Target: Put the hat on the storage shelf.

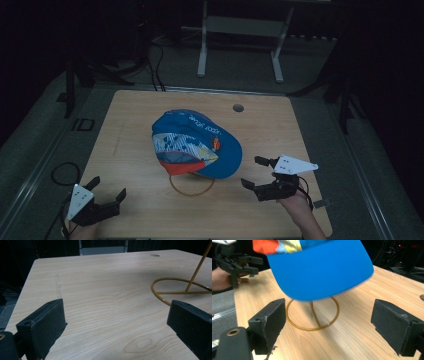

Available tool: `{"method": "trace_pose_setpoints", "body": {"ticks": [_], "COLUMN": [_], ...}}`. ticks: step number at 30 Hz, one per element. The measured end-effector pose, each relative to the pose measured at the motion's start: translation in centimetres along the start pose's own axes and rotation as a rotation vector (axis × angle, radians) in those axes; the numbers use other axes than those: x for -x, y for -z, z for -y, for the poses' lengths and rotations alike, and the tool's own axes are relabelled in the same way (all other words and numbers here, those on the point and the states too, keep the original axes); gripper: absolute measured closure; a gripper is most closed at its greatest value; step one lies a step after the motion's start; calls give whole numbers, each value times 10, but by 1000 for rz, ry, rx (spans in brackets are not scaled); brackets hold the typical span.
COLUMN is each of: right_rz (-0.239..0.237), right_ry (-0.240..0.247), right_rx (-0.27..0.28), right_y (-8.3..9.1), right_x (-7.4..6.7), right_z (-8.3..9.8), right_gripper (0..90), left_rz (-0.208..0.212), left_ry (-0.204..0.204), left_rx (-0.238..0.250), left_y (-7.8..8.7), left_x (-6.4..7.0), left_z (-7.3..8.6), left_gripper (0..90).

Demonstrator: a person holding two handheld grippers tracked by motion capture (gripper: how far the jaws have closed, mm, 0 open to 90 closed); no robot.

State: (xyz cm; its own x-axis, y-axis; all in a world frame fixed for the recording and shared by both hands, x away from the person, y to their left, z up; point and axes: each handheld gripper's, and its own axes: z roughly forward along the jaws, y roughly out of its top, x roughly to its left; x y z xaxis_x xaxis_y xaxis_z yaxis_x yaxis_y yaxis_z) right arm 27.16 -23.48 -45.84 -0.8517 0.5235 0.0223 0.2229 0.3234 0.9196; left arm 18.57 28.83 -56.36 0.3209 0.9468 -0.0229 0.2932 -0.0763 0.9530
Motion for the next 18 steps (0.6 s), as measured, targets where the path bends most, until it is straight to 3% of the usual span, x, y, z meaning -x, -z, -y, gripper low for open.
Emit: {"method": "trace_pose_setpoints", "body": {"ticks": [18], "right_rz": [-40], "right_ry": [-30], "right_rx": [-68], "right_y": [-15], "right_x": [14], "right_z": [61], "right_gripper": [131], "left_rz": [4], "left_ry": [-2], "left_rx": [0], "left_y": [0], "left_x": [-1], "left_z": [1], "left_gripper": [22]}}
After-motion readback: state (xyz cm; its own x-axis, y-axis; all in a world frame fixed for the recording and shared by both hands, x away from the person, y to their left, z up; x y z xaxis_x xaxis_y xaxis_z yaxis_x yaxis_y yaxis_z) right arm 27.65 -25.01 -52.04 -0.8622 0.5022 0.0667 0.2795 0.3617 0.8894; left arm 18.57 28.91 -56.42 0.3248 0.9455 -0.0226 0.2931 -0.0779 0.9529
